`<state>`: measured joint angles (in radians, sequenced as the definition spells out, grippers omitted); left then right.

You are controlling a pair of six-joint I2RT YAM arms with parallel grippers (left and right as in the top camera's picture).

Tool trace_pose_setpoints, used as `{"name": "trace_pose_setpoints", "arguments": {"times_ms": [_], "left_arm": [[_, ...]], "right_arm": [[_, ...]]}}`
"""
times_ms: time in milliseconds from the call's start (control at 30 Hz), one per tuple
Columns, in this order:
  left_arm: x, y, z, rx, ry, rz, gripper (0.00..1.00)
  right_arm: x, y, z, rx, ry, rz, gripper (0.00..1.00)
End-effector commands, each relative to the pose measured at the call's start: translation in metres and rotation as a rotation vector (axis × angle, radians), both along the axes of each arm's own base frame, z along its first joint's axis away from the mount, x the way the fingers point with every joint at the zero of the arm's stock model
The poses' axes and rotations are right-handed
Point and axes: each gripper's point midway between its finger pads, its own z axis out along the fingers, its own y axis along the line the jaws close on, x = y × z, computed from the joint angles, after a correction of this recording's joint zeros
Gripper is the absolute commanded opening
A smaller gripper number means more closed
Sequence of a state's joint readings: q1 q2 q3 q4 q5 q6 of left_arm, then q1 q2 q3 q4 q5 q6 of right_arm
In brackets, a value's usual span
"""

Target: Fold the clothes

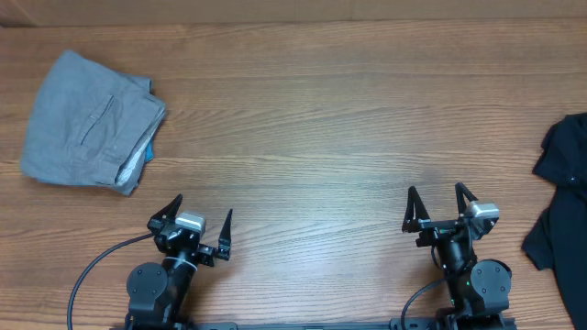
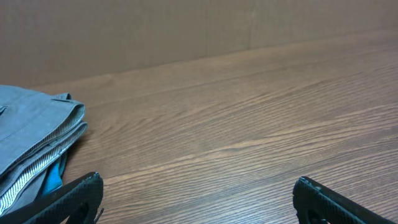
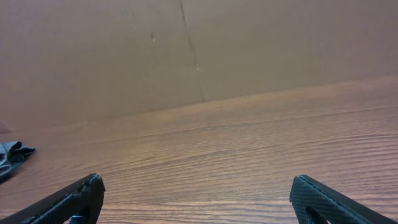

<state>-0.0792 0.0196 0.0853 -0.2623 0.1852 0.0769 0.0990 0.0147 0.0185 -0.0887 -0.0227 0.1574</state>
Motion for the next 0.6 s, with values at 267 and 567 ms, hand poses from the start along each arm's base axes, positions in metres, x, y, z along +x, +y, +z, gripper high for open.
{"name": "trace_pose_setpoints", "arguments": {"times_ms": [267, 567], "left_arm": [[0.000, 0.000, -0.001, -0.019, 0.007, 0.006, 1.00], [-0.007, -0.030, 0.040, -0.161, -0.103, -0.165, 1.00]], "right_arm": [[0.000, 0.000, 0.000, 0.007, -0.009, 0.003, 1.00], [-0.009, 0.030, 0.024, 0.090, -0.058, 0.180, 1.00]]}}
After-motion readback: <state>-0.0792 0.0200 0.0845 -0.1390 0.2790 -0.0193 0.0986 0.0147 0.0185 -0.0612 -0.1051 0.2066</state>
